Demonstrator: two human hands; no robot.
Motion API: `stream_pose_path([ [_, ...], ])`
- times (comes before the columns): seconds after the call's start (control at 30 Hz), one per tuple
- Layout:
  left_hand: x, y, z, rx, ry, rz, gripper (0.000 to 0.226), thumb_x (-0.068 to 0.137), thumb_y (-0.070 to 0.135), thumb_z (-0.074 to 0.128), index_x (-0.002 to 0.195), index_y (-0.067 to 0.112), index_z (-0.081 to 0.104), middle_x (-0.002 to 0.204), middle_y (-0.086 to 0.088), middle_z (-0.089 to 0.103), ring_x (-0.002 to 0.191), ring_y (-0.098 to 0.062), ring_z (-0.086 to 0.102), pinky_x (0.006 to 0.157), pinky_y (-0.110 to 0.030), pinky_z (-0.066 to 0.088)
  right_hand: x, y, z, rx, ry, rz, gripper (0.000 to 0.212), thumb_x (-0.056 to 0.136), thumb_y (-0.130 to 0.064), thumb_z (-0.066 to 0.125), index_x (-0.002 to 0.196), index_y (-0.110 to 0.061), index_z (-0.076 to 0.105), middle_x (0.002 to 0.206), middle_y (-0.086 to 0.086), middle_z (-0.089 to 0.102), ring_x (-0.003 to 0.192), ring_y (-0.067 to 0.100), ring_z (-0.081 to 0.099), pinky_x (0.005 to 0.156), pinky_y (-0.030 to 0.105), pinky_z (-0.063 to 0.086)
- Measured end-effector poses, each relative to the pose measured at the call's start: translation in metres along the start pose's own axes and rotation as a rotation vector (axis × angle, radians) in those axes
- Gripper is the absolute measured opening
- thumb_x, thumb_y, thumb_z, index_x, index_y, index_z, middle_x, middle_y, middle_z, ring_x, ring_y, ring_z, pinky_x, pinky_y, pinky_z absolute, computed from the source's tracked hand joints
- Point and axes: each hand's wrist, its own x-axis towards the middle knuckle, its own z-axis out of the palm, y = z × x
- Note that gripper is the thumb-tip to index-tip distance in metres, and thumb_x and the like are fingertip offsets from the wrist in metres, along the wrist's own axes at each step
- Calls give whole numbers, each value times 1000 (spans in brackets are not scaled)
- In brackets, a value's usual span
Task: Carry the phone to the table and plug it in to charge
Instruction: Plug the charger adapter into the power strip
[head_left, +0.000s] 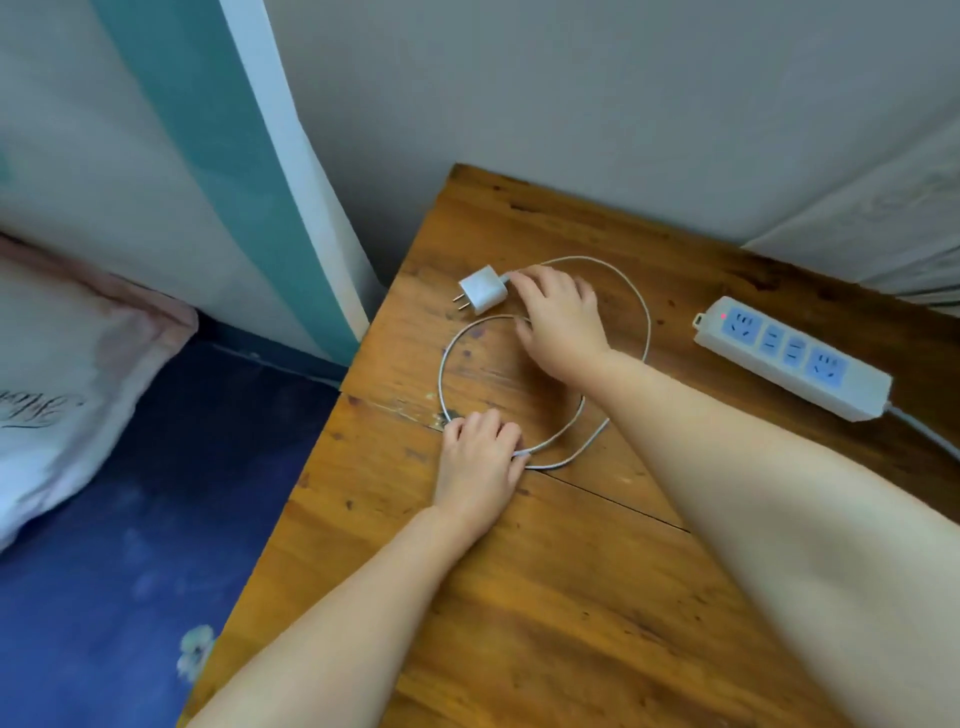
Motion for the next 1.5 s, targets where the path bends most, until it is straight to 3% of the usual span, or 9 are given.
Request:
stream_pose_path([
  [0.17, -6, -14, 0, -83, 71, 15, 15, 78, 26, 68, 80, 15, 59, 82, -6, 59, 82, -29, 57, 77, -40, 46, 37, -4, 15, -46, -161, -65, 60, 90, -26, 51, 146, -28, 28, 150, 7, 36, 141, 27, 26, 114, 59, 9],
  [0.33, -6, -20, -6, -284, 71, -57, 11, 83, 24, 65, 83, 13, 60, 83, -5, 62, 84, -27, 56, 79, -36, 40, 36, -3, 10, -35, -84, -40, 50, 88, -34, 57, 133, -19, 43, 127, 11, 53, 119, 33, 44, 100, 48, 32],
  [0.5, 11, -1, -25, -851, 150, -418, 6, 86, 16, 63, 81, 19, 61, 65, 0, 58, 60, -16, 52, 62, -29, 43, 16, 15, -30, 325, 49, 187, 49, 85, -34, 64, 129, -18, 48, 123, 13, 52, 110, 30, 52, 88, 40, 45],
  [0.63, 27, 30, -40, -1071, 240, -451, 20, 92, 19, 53, 84, 36, 59, 59, 4, 60, 43, -9, 49, 50, -19, 44, -14, 71, -78, 482, 54, 410, 52, 86, -36, 64, 131, -18, 46, 126, 11, 51, 96, 22, 55, 74, 28, 44],
  [0.73, 35, 61, -40, -1085, 260, -409, 18, 95, 17, 46, 90, 30, 57, 66, 4, 63, 47, -7, 56, 57, -19, 45, -45, 121, -108, 470, 6, 516, 57, 86, -33, 66, 134, -12, 45, 127, 11, 56, 96, 22, 56, 64, 25, 43],
  [0.9, 37, 109, -28, -1090, 135, -335, 21, 98, 10, 37, 100, 19, 56, 84, 2, 64, 66, -10, 64, 69, -17, 47, -99, 185, -139, 197, -55, 566, 57, 82, -29, 71, 133, -17, 50, 126, 11, 60, 110, 28, 58, 84, 34, 46],
  [1.0, 34, 126, -20, -1074, 53, -287, 17, 97, 9, 39, 98, 16, 53, 87, 4, 66, 76, -11, 66, 79, -31, 52, -114, 201, -141, 32, -131, 523, 56, 80, -33, 71, 131, -19, 52, 124, 9, 62, 108, 27, 60, 87, 42, 52],
  [1.37, 27, 134, -1, -944, -64, -291, 27, 91, 11, 52, 72, 29, 55, 68, 7, 65, 67, -16, 61, 74, -36, 51, -115, 213, -139, -147, -282, 491, 51, 83, -30, 69, 130, -19, 53, 113, 8, 64, 94, 26, 61, 71, 36, 53],
  [1.5, 27, 136, 0, -929, -64, -291, 27, 91, 13, 53, 72, 31, 56, 66, 10, 66, 65, -7, 60, 71, -31, 50, -101, 201, -150, -300, -404, 413, 31, 84, -30, 67, 109, -13, 62, 84, 4, 59, 75, 22, 57, 53, 31, 43],
])
